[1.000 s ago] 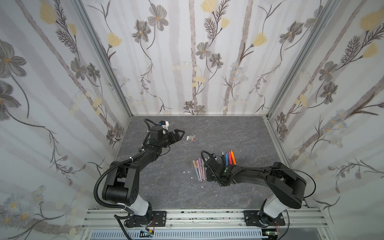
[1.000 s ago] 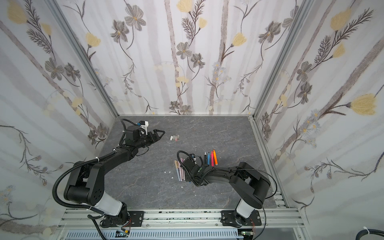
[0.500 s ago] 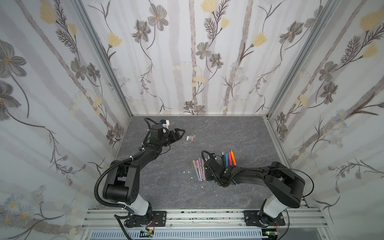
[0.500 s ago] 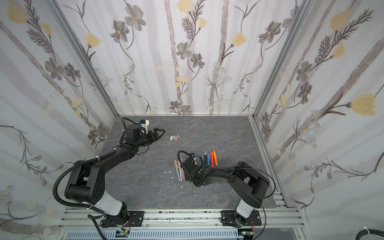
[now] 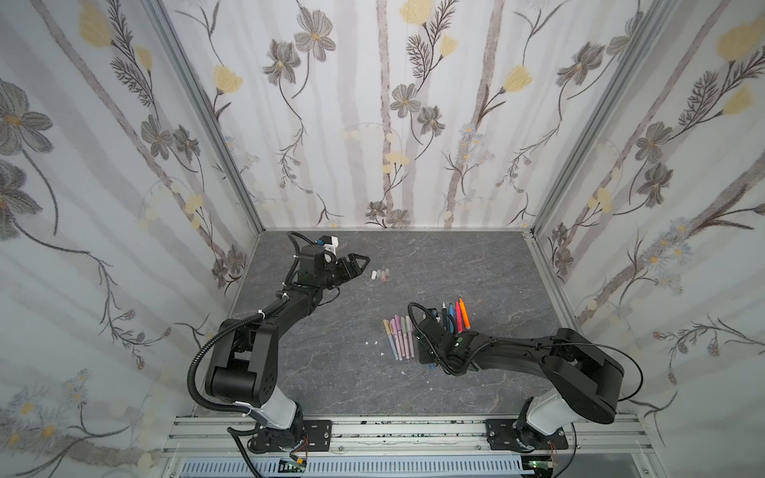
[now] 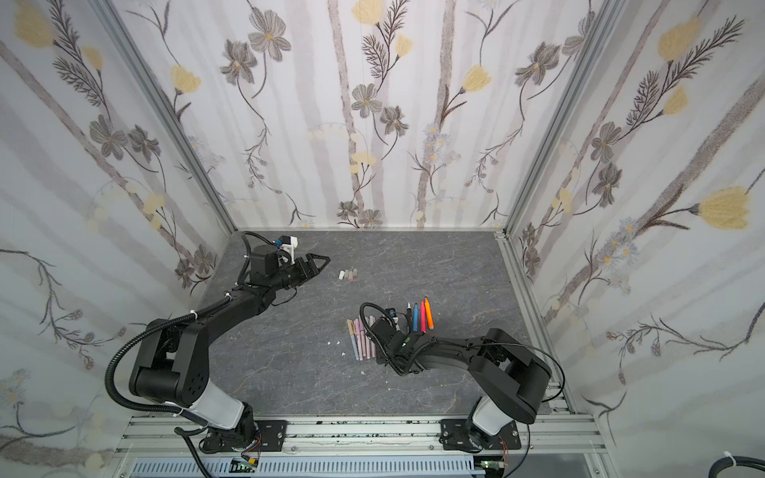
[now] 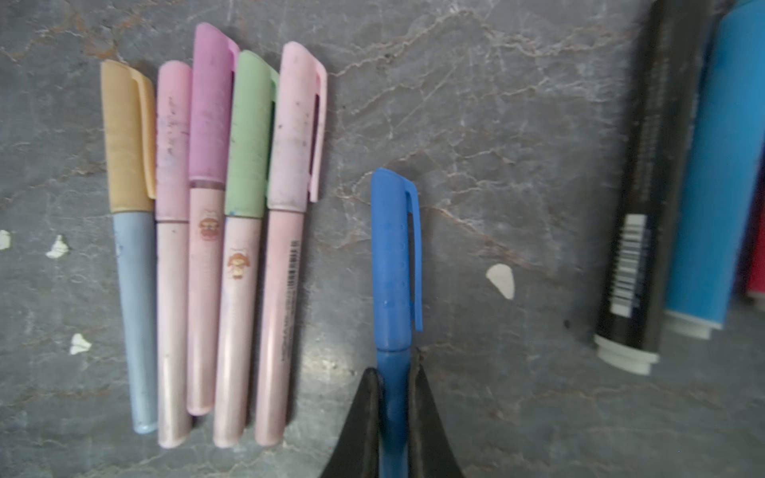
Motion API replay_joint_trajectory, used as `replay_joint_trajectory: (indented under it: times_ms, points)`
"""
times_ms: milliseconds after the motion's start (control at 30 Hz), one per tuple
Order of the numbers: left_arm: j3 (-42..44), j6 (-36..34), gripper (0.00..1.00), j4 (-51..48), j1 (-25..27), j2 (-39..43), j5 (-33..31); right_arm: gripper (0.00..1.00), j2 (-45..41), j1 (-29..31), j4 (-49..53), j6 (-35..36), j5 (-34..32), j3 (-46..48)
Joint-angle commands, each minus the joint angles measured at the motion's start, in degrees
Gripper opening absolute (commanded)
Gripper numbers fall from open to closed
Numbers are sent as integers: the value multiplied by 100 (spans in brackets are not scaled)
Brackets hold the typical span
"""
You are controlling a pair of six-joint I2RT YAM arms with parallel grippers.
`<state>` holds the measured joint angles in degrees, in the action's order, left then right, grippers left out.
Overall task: Open the pen caps
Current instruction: 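Lift the blue pen with the right gripper while the left gripper approaches its cap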
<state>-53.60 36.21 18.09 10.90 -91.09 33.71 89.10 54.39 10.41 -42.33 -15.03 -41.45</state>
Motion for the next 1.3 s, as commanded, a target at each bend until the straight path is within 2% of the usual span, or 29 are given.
replay_joint_trajectory:
  times_ms: [0,167,400,633,933,1267]
  points:
    - [-139,-129,88,-115,95,12,210,7,-221,-110,398,144,-225,-47]
    - [-311,-277,88,-382,479,-130,528,6,-781,-395,351,576,-167,-72]
    - [-179,59,87,30,1055,-282,1192,4,-1430,-946,-394,1138,550,84]
    - [-167,212,85,217,1539,-473,1216,2,-1572,-1165,-906,1400,1020,160]
    - [-470,404,72,510,2128,-1105,1219,1,-1518,-1193,-1135,1430,1186,125]
    - [-872,476,55,564,2460,-1638,1111,1,-1434,-1198,-1152,1477,1223,-8]
